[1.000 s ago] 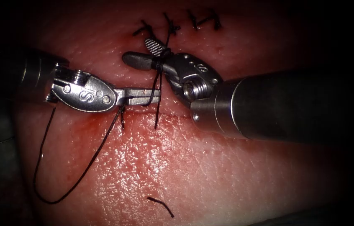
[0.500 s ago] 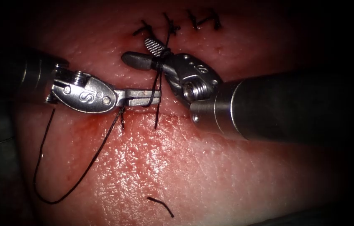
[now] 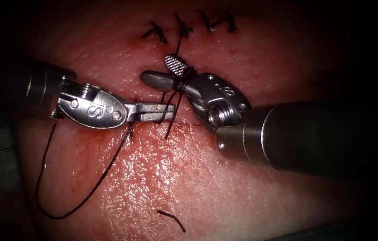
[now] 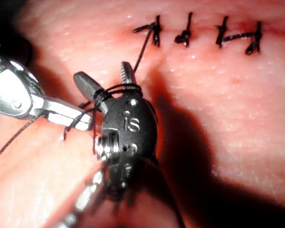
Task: Wound Closure
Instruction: Pick up tail of suture with right gripper
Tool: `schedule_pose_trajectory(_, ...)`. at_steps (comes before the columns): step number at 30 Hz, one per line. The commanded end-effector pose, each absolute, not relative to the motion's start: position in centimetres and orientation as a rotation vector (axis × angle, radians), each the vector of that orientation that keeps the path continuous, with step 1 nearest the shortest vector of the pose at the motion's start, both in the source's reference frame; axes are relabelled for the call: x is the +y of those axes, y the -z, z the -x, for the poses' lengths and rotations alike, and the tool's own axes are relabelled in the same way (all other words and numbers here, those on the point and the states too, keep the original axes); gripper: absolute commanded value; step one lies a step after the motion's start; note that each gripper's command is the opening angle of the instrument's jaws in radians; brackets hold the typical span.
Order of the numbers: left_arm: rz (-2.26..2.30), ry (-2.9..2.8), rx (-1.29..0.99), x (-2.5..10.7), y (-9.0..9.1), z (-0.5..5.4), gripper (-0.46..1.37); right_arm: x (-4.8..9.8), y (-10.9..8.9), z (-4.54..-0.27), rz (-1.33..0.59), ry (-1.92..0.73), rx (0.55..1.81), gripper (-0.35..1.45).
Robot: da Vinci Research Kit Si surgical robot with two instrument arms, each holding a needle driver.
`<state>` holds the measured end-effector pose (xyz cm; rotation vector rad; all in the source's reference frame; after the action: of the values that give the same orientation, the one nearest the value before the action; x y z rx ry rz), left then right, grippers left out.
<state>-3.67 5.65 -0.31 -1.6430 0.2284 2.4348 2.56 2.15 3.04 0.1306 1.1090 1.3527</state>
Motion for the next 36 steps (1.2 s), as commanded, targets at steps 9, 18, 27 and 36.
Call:
schedule_pose_trajectory(9, 1.653, -2.426, 0.211, 5.81, 0.29, 3.83, -0.35, 2.20, -3.11, -2.43, -0.117, -1.441, 1.090, 0.84)
schedule_pose_trajectory(18, 1.670, -2.433, 0.207, 5.99, 0.29, 3.87, -0.35, 2.36, -3.30, -2.42, -0.118, -1.502, 1.081, 0.87)
schedule_pose_trajectory(27, 1.669, -2.433, 0.208, 6.05, 0.24, 3.85, -0.35, 2.46, -3.44, -2.49, -0.114, -1.519, 1.084, 0.86)
schedule_pose_trajectory(36, 1.670, -2.433, 0.207, 6.08, 0.22, 3.84, -0.35, 2.50, -3.49, -2.60, -0.127, -1.512, 1.093, 0.78)
